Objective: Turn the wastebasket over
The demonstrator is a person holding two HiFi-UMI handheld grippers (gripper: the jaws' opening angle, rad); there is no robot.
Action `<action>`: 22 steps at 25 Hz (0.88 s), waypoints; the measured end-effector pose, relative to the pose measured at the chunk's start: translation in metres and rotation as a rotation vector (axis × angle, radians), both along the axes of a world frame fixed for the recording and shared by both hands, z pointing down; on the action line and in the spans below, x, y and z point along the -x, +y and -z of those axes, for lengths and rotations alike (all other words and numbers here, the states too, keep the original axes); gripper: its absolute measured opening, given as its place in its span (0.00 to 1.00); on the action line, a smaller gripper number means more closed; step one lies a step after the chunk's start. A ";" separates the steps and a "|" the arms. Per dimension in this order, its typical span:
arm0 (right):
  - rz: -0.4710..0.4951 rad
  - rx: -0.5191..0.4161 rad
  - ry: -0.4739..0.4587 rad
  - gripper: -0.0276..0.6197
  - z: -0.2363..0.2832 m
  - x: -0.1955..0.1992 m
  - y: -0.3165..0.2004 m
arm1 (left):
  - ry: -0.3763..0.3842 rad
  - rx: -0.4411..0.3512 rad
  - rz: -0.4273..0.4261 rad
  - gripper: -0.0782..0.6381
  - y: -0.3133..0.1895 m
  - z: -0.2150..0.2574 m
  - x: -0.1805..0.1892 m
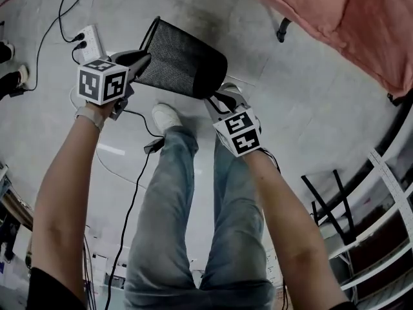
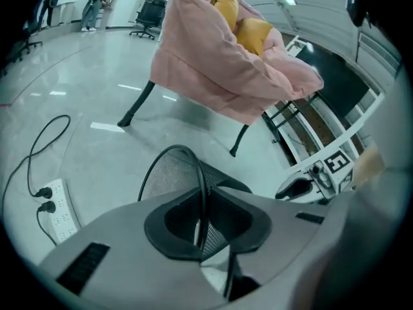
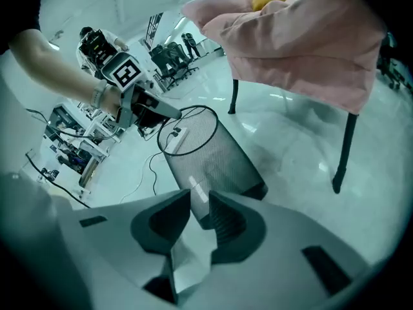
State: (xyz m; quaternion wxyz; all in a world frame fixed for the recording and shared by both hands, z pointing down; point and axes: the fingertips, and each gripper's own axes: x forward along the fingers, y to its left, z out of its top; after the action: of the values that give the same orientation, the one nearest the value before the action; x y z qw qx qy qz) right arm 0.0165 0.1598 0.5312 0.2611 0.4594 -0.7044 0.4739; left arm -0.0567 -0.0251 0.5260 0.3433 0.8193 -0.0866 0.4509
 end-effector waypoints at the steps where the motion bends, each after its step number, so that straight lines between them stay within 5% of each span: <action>1: 0.007 0.000 -0.001 0.19 0.004 -0.001 0.000 | -0.002 -0.003 -0.026 0.19 0.011 0.006 0.002; 5: 0.076 -0.017 -0.009 0.19 0.020 -0.007 0.002 | -0.009 -0.035 -0.127 0.17 0.052 0.035 0.005; 14: 0.190 -0.031 -0.008 0.19 0.025 -0.043 0.007 | -0.048 -0.112 -0.174 0.17 0.118 0.054 -0.029; 22: 0.169 -0.008 0.009 0.19 0.016 -0.085 0.022 | -0.012 -0.024 0.042 0.17 0.153 0.048 -0.080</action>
State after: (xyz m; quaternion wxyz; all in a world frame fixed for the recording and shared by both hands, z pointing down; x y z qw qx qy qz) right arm 0.1018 0.1822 0.5151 0.3017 0.4013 -0.7414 0.4453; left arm 0.0231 0.1279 0.4777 0.3424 0.8187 -0.1114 0.4473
